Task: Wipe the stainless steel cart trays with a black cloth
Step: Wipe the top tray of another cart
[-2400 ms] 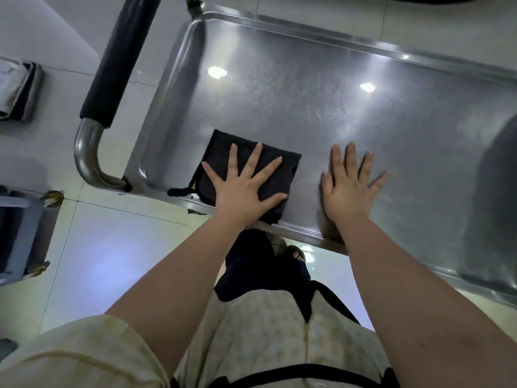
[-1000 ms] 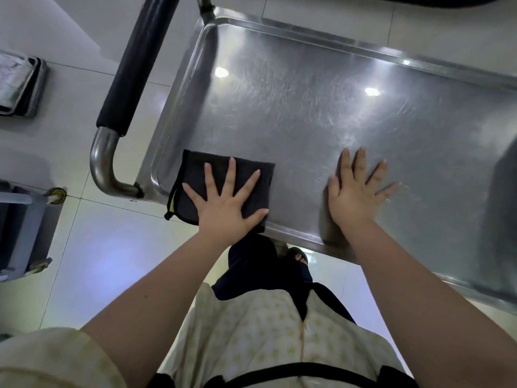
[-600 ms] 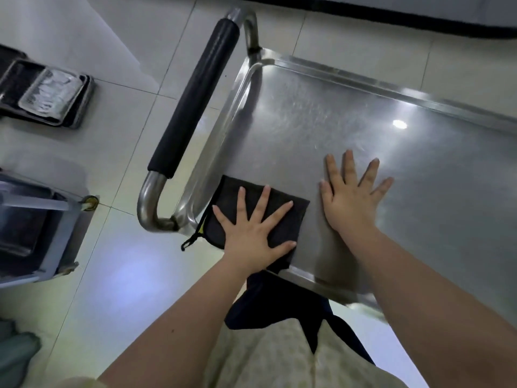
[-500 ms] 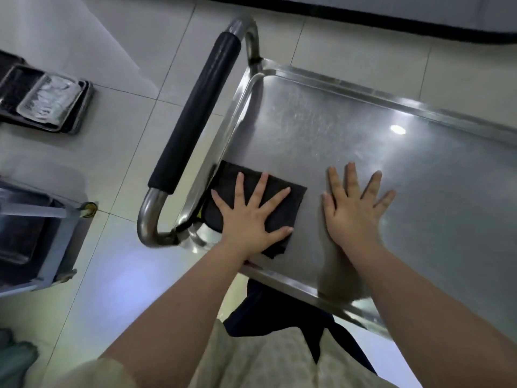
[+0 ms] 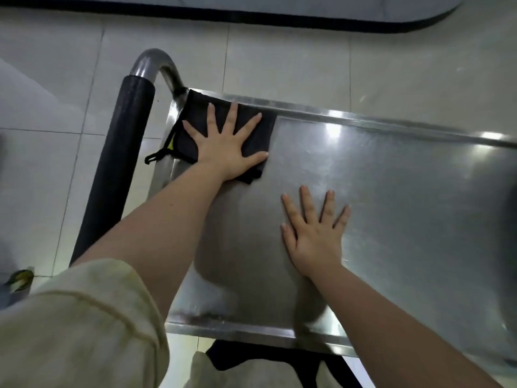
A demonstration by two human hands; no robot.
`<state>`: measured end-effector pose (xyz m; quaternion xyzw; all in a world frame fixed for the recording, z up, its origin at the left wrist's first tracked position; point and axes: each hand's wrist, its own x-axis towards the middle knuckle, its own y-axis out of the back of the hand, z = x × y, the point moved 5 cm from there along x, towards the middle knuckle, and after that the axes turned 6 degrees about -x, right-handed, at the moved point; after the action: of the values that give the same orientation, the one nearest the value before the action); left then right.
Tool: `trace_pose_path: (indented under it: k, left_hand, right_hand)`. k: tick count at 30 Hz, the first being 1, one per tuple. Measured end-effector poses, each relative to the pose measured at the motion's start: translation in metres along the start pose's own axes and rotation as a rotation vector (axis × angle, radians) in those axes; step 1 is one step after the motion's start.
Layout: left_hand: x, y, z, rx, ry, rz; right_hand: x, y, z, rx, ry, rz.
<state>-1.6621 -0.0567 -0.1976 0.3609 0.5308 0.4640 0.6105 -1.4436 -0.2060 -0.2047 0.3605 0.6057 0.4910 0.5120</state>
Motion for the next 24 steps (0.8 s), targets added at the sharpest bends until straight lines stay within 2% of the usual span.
trace_pose_path:
  k: [4, 10, 14, 18, 20, 24]
  left_hand:
    - [-0.036, -0.013, 0.003, 0.016, -0.019, 0.022]
    - [-0.149, -0.049, 0.012, 0.025, -0.037, 0.013]
    - [-0.214, -0.074, 0.034, 0.004, 0.007, 0.023]
    - [-0.242, -0.086, 0.052, -0.016, 0.087, 0.028]
    - [-0.245, -0.087, 0.053, -0.020, 0.115, 0.011]
    - [-0.250, -0.087, 0.056, -0.039, 0.125, 0.003]
  right_hand:
    - [0.001, -0.001, 0.001, 0.013, -0.002, -0.007]
    - [0.000, -0.001, 0.003, 0.030, -0.003, 0.013]
    - [0.003, -0.003, 0.004, 0.027, 0.014, -0.001]
    - [-0.007, -0.002, 0.010, 0.011, 0.105, -0.048]
    - [-0.029, -0.003, 0.035, 0.020, 0.107, -0.043]
    - [-0.114, -0.025, 0.132, 0.033, -0.035, -0.099]
